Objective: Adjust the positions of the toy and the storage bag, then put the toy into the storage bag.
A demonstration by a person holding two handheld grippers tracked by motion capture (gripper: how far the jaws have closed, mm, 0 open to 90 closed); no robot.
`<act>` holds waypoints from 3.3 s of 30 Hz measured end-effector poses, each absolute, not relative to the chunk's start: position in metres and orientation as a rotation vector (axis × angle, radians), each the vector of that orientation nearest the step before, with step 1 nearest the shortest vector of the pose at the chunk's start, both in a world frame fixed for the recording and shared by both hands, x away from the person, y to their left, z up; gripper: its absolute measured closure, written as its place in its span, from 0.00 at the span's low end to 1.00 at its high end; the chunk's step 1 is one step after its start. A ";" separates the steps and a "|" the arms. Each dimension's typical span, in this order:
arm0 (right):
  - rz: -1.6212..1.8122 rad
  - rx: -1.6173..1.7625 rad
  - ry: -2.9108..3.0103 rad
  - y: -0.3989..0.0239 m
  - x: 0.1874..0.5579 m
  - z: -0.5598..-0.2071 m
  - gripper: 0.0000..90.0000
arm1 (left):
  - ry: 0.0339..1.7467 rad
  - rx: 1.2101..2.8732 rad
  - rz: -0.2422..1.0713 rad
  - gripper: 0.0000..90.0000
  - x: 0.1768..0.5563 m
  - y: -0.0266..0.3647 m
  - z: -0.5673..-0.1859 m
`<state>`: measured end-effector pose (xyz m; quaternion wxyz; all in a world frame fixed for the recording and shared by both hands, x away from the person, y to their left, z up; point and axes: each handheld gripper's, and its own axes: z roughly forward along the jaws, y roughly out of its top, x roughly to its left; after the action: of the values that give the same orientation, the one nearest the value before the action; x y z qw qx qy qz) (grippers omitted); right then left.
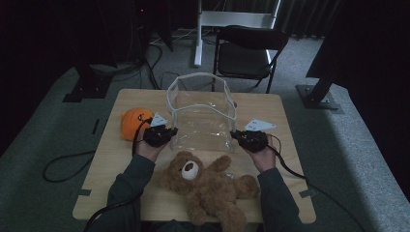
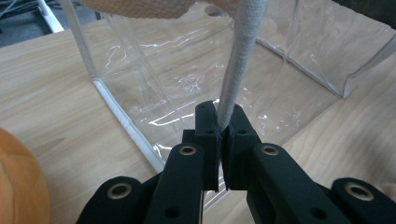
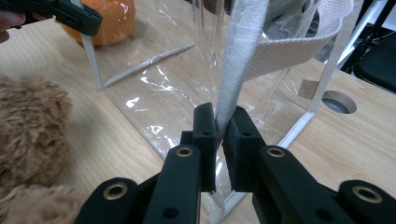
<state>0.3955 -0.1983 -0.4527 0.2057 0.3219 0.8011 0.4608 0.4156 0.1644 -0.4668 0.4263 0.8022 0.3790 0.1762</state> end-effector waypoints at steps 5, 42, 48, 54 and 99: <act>1.285 0.881 2.239 -0.198 0.388 -0.453 0.92 | 0.941 2.012 0.434 0.96 0.405 0.166 -0.466; 1.317 0.836 2.236 -0.210 0.346 -0.450 0.67 | 0.919 2.038 0.414 0.74 0.357 0.178 -0.470; 1.343 0.842 2.216 -0.217 0.340 -0.442 0.58 | 0.950 1.967 0.433 0.59 0.349 0.201 -0.468; 1.374 0.869 2.204 -0.220 0.337 -0.439 0.56 | 1.001 1.910 0.443 0.57 0.347 0.221 -0.479; 1.336 0.784 2.259 -0.199 0.321 -0.422 0.27 | 1.131 2.058 0.455 0.49 0.364 0.230 -0.531</act>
<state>0.3210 -0.1989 -0.4218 0.1997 0.2806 0.8080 0.4780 0.3644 0.2298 -0.5307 0.3661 0.8006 0.4401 0.1770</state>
